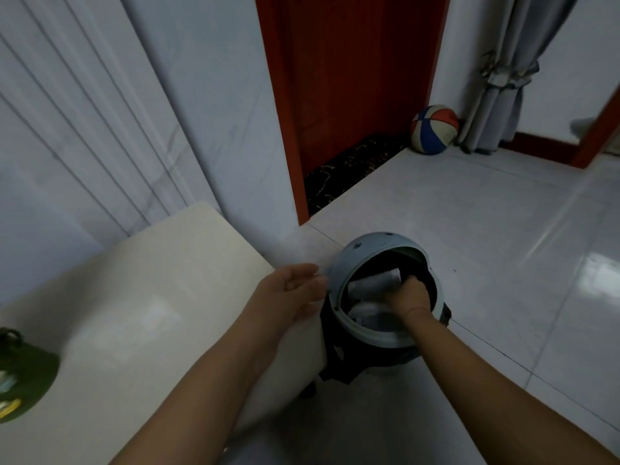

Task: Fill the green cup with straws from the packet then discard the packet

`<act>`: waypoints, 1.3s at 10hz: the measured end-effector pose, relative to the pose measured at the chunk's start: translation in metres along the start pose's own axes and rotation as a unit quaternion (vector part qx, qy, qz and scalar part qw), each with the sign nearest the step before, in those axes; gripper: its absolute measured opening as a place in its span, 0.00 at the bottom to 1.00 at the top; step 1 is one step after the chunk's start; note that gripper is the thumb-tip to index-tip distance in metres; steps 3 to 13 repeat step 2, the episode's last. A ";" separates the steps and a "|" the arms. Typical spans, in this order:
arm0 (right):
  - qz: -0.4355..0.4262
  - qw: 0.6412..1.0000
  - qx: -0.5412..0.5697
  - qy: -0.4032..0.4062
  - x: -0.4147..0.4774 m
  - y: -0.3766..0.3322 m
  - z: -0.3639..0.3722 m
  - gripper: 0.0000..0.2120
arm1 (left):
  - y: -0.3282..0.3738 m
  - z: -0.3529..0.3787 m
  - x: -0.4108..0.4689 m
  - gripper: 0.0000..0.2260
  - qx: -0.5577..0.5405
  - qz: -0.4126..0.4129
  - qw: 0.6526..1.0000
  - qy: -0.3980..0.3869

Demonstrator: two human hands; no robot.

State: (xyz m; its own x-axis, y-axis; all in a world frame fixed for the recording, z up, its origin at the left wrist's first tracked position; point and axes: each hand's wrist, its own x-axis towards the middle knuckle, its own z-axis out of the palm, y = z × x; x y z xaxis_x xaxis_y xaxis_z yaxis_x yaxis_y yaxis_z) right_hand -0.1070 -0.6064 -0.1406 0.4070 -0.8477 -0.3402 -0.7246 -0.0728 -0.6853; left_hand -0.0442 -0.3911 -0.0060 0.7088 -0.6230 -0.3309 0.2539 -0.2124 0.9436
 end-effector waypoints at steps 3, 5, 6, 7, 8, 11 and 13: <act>-0.052 0.995 0.083 -0.008 -0.023 -0.006 -0.023 0.24 | 0.005 -0.005 -0.013 0.14 -0.022 0.004 1.000 0.010; -0.052 0.995 0.083 -0.008 -0.023 -0.006 -0.023 0.24 | 0.005 -0.005 -0.013 0.14 -0.022 0.004 1.000 0.010; -0.052 0.995 0.083 -0.008 -0.023 -0.006 -0.023 0.24 | 0.005 -0.005 -0.013 0.14 -0.022 0.004 1.000 0.010; -0.052 0.995 0.083 -0.008 -0.023 -0.006 -0.023 0.24 | 0.005 -0.005 -0.013 0.14 -0.022 0.004 1.000 0.010; -0.052 0.995 0.083 -0.008 -0.023 -0.006 -0.023 0.24 | 0.005 -0.005 -0.013 0.14 -0.022 0.004 1.000 0.010; -0.052 0.995 0.083 -0.008 -0.023 -0.006 -0.023 0.24 | 0.005 -0.005 -0.013 0.14 -0.022 0.004 1.000 0.010; -0.052 0.995 0.083 -0.008 -0.023 -0.006 -0.023 0.24 | 0.005 -0.005 -0.013 0.14 -0.022 0.004 1.000 0.010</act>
